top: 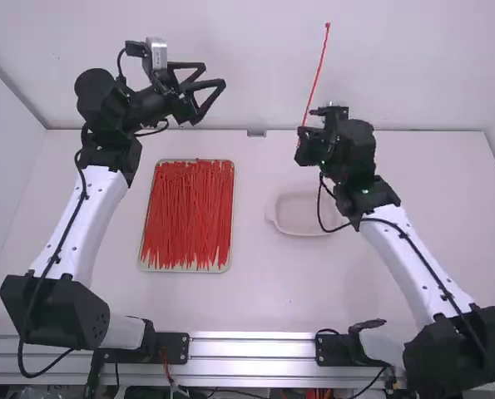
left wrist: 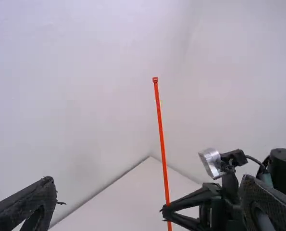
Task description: Fasten the cable tie
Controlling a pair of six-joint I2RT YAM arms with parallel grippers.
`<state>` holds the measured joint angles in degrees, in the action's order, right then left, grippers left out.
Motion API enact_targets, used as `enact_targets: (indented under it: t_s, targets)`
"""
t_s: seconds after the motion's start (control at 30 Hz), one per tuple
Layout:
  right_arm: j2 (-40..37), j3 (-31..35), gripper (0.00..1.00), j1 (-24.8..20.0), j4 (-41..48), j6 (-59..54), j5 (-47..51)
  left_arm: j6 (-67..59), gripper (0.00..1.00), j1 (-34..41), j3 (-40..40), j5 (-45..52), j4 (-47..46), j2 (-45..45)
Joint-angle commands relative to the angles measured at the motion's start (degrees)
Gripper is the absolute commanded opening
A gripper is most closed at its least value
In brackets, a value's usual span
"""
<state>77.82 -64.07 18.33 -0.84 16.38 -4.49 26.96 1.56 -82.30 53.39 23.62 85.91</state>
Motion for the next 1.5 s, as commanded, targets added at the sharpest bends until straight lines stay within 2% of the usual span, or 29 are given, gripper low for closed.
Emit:
enact_targets:
  t_s: [0.0,0.07,0.13,0.5,0.87,1.03,1.27,1.47]
  targets:
    - [-0.35,-2.43,0.00,2.80,1.31,-0.35,16.00,-0.57,0.99,-0.37,-1.31,-0.55,0.37,-0.46]
    - [-0.35,-2.40,0.00,4.07,1.81,-0.37,19.45,0.24,0.99,-0.11,-1.33,-0.57,0.37,-0.46]
    - [-0.35,-2.40,0.00,7.13,3.28,-0.39,26.60,0.63,0.99,-0.07,-1.33,0.00,0.74,-0.46]
    - [-0.35,-2.40,0.00,19.23,7.58,-0.37,50.84,5.14,0.99,0.98,-1.31,0.76,0.61,-0.46]
    - [-0.24,-2.34,0.00,32.44,10.58,0.22,76.98,7.41,0.99,5.66,-1.31,2.10,0.76,-0.48]
    - [-0.24,-2.34,0.00,35.43,10.54,-0.26,81.44,8.20,0.99,7.74,-1.31,2.27,0.83,-0.46]
    - [-0.24,-2.34,0.00,38.05,10.54,-1.42,81.72,8.24,0.99,11.50,-1.33,2.49,1.66,-0.48]
    - [-0.24,-2.34,0.00,39.74,10.54,-1.86,81.70,11.45,0.99,11.85,-1.33,1.36,3.80,-0.48]
